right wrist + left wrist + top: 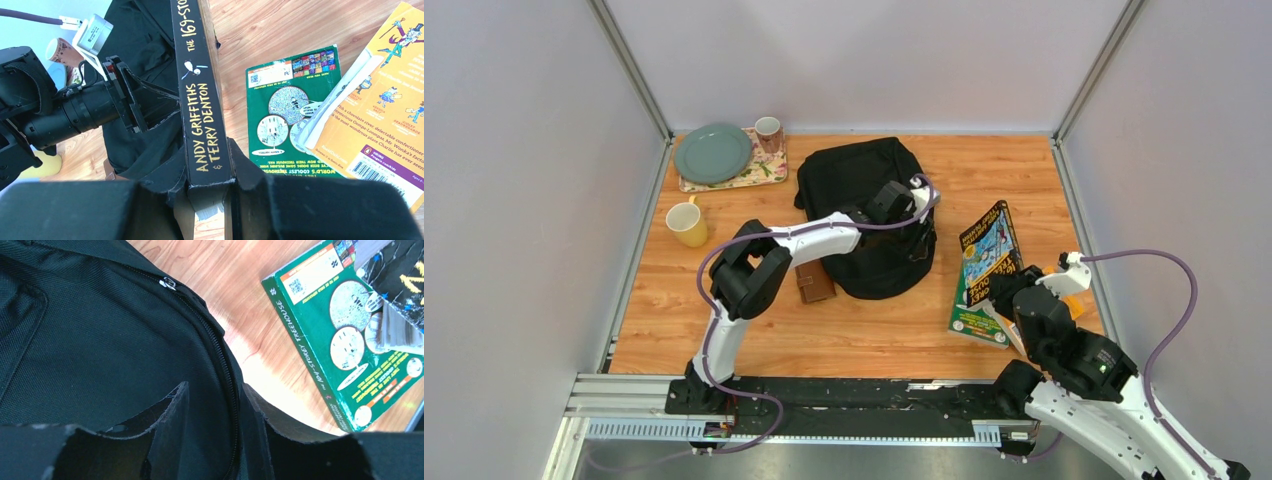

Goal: Pack the student bag
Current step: Place the book in the student bag.

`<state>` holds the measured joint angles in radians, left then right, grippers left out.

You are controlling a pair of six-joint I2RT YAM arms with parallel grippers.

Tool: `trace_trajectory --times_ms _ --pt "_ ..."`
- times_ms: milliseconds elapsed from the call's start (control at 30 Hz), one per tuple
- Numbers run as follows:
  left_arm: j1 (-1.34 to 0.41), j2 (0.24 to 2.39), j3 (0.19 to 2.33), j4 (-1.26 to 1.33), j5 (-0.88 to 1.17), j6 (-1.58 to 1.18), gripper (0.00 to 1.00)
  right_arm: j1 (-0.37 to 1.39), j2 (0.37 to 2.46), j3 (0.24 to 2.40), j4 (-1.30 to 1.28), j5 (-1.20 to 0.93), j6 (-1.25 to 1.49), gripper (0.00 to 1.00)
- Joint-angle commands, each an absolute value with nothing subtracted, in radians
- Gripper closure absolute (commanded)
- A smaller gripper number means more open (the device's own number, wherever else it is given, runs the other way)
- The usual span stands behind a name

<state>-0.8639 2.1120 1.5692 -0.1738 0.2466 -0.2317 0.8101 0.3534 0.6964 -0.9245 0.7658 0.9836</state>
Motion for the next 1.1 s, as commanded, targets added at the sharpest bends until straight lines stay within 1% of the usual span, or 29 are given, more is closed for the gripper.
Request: trace_trajectory --times_ms 0,500,733,833,900,967,1067 --pt "-0.847 2.108 1.582 -0.117 0.307 -0.317 0.48 0.808 0.348 0.727 -0.857 0.799 0.997 0.93" --pt "-0.821 2.154 1.591 -0.091 0.383 -0.39 0.47 0.81 0.364 0.727 -0.841 0.785 0.983 0.92" --pt "-0.819 2.177 1.597 -0.097 0.345 -0.408 0.47 0.81 0.364 0.724 -0.836 0.776 0.983 0.92" --pt "-0.819 2.178 1.598 -0.092 0.336 -0.419 0.51 0.81 0.361 0.724 -0.836 0.772 0.983 0.92" --pt "-0.819 2.178 1.598 -0.086 0.336 -0.431 0.58 0.81 0.36 0.724 -0.836 0.773 0.982 0.92" --pt "-0.819 2.183 1.601 -0.087 0.336 -0.434 0.62 0.81 0.357 0.724 -0.836 0.77 0.982 0.92" --pt "-0.818 2.186 1.6 -0.098 0.327 -0.431 0.63 0.81 0.351 0.724 -0.836 0.77 0.976 0.92"
